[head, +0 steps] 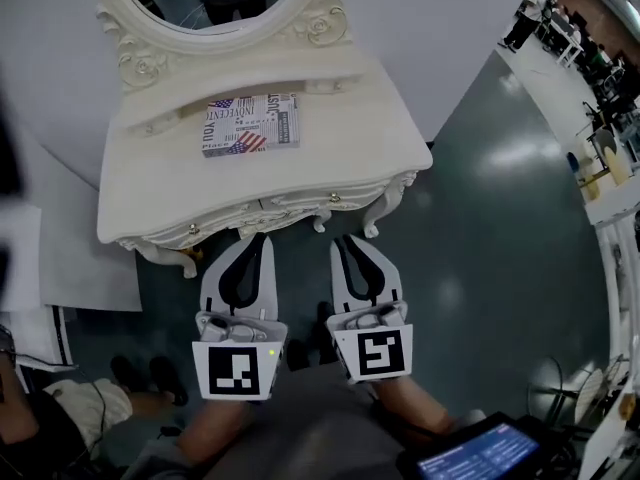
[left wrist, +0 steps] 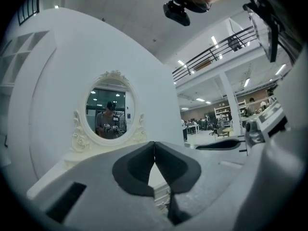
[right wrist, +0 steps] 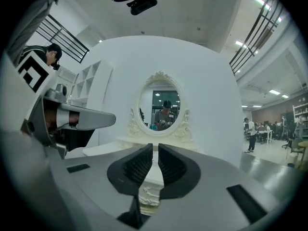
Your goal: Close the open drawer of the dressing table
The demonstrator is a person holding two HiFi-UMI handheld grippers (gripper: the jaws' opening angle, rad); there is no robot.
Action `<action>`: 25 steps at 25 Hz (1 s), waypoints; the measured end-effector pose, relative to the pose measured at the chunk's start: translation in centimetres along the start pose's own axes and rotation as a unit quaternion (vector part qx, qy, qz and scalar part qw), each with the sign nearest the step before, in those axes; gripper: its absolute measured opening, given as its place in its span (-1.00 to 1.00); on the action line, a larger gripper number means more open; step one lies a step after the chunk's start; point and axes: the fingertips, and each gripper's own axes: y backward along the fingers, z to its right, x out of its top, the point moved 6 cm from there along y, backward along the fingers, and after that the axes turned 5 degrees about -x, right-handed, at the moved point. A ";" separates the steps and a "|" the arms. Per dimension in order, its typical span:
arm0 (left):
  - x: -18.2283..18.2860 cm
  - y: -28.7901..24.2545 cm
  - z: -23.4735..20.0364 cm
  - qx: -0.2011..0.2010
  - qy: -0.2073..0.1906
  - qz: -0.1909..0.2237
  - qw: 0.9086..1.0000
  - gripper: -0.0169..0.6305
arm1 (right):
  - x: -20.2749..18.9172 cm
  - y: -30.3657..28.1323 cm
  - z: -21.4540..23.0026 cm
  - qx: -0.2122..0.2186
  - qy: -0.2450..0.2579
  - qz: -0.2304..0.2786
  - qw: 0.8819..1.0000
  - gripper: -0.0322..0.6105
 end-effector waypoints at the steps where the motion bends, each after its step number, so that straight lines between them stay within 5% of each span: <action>1: 0.3 0.4 0.0 0.002 0.000 0.005 1.000 -0.90 | 0.4 0.3 -0.2 0.000 0.001 0.004 1.000 -0.78; 25: 3.2 3.9 2.0 -0.002 -0.023 0.048 0.999 -0.90 | 3.8 4.5 -0.8 -0.003 0.025 0.052 0.998 -0.86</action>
